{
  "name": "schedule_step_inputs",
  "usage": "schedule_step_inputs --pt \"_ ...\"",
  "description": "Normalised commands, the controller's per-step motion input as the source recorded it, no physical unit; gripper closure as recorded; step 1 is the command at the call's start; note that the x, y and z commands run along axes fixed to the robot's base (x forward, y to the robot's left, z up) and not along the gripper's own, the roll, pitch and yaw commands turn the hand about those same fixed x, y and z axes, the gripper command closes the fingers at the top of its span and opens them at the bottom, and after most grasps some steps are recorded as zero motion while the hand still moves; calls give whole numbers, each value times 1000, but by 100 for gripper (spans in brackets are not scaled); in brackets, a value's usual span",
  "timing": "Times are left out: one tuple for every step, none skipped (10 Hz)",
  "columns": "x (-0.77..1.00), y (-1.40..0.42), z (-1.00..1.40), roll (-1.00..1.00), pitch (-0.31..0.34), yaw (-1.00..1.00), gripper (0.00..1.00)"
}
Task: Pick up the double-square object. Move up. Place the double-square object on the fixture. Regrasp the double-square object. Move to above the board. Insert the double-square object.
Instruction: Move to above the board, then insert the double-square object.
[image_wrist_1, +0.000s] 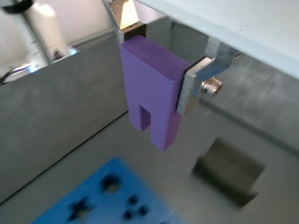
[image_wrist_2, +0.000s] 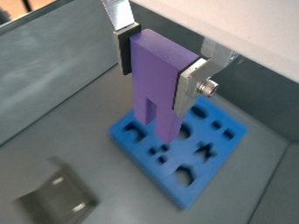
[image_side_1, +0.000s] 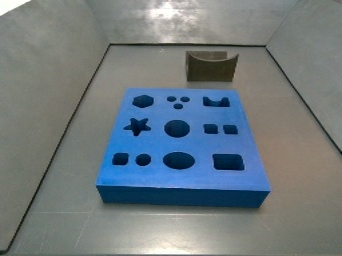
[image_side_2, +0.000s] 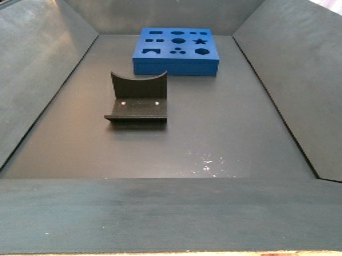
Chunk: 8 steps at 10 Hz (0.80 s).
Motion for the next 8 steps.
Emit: schedule_step_inputs --pt "-367 -1000 -215 -234 -65 11 100" --pt "-290 -754 -163 -82 -58 7 100" --pt "-222 -545 -113 -50 -51 6 100" --pt "-122 -253 -53 -43 -38 7 100" --pt "0 0 0 0 6 0 100" --pt "0 -9 0 26 0 0 100" --pt "23 0 0 0 29 0 100" --pt "34 0 0 0 0 0 100"
